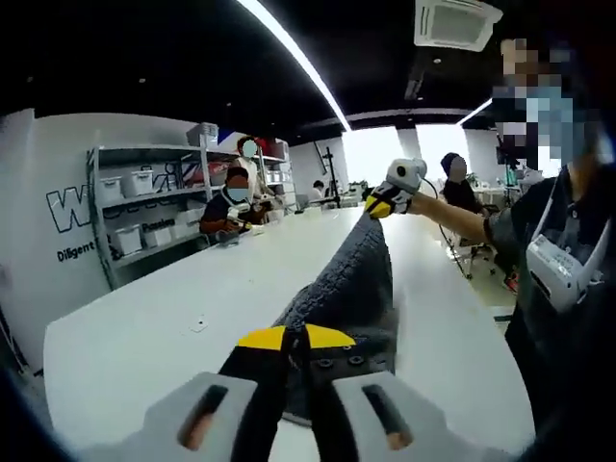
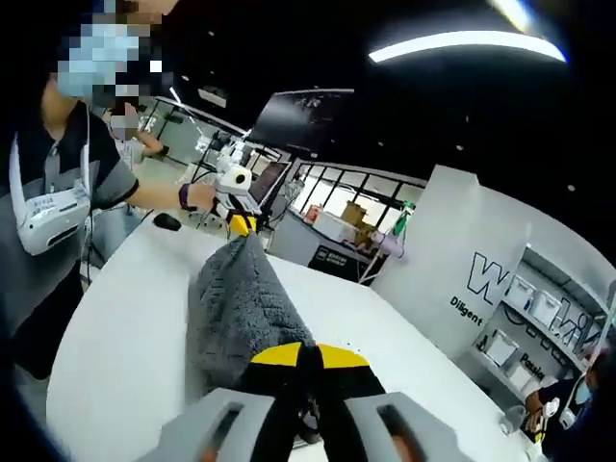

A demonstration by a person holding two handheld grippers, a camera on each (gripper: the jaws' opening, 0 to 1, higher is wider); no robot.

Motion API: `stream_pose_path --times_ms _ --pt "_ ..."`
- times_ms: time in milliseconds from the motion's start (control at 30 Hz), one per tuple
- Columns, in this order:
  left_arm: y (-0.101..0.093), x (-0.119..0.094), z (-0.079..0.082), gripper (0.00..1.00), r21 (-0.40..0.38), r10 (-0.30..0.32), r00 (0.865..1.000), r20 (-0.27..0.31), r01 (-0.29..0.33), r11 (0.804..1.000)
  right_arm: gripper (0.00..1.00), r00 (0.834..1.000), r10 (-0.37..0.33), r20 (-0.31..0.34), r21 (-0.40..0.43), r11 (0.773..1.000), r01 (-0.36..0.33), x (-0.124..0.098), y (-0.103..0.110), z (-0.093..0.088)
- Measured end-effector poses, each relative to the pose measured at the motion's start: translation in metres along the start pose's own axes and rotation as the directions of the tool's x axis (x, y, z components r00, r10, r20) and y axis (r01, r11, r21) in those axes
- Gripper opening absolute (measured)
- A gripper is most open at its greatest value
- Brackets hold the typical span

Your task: Fold the towel on the table until its edges align and the towel forms a compact rectangular stack.

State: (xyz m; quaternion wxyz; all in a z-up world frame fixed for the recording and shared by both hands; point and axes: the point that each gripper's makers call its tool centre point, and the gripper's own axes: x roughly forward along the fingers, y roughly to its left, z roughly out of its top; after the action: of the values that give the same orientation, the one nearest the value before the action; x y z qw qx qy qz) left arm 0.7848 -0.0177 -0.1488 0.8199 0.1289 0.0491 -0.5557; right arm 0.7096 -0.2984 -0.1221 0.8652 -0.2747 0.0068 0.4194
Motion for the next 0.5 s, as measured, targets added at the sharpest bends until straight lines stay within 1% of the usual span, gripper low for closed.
stream_pose_path --times_ms 67,100,133,167,200,233,267,333,367,400,433,467,500 --pt "0.016 0.015 -0.008 0.07 -0.01 0.022 1.0 -0.017 -0.022 1.0 0.04 0.999 0.01 -0.052 0.03 1.0 -0.009 0.015 -0.011 -0.018" --pt "0.023 0.023 -0.013 0.07 -0.02 0.028 0.999 -0.024 -0.028 0.999 0.04 0.998 0.005 -0.059 0.026 1.0 -0.003 0.02 -0.016 -0.023" --pt "0.028 0.031 -0.019 0.07 -0.05 0.034 0.999 -0.033 -0.035 0.998 0.04 0.997 0.0 -0.082 0.035 0.999 0.003 0.028 -0.022 -0.033" --pt "0.032 0.037 -0.023 0.07 -0.06 0.037 0.998 -0.042 -0.039 0.997 0.04 0.994 0.008 -0.111 0.069 0.998 0.0 0.035 -0.025 -0.044" --pt "0.037 0.045 -0.029 0.07 -0.061 0.041 0.998 -0.051 -0.044 0.997 0.04 0.993 0.007 -0.122 0.072 0.997 0.002 0.042 -0.029 -0.053" --pt "0.039 0.053 -0.037 0.07 -0.07 0.04 0.996 -0.074 -0.045 0.997 0.04 0.988 0.016 -0.157 0.1 0.995 0.0 0.051 -0.031 -0.068" --pt "0.042 0.06 -0.047 0.07 -0.077 0.042 0.993 -0.107 -0.05 0.996 0.04 0.985 0.023 -0.173 0.106 0.994 -0.004 0.055 -0.031 -0.076" --pt "0.048 0.074 -0.066 0.07 -0.057 0.054 0.984 -0.17 -0.065 0.996 0.04 0.974 0.021 -0.227 0.125 0.992 0.008 0.07 -0.035 -0.102" --pt "0.052 0.08 -0.079 0.07 -0.04 0.068 0.975 -0.212 -0.078 0.996 0.04 0.969 0.025 -0.245 0.131 0.991 0.008 0.075 -0.035 -0.113" --pt "0.055 0.083 -0.086 0.07 -0.034 0.077 0.97 -0.233 -0.087 0.996 0.04 0.962 0.029 -0.272 0.152 0.988 0.014 0.08 -0.035 -0.125" --pt "0.061 0.087 -0.097 0.07 -0.03 0.101 0.958 -0.268 -0.113 0.993 0.04 0.956 0.024 -0.292 0.163 0.986 0.025 0.082 -0.036 -0.134" --pt "0.064 0.09 -0.105 0.07 -0.014 0.111 0.951 -0.29 -0.121 0.993 0.04 0.95 0.017 -0.312 0.17 0.985 0.038 0.086 -0.039 -0.147" --pt "0.065 0.092 -0.11 0.07 -0.023 0.113 0.948 -0.296 -0.126 0.992 0.04 0.943 0.026 -0.331 0.2 0.979 0.043 0.088 -0.038 -0.158"
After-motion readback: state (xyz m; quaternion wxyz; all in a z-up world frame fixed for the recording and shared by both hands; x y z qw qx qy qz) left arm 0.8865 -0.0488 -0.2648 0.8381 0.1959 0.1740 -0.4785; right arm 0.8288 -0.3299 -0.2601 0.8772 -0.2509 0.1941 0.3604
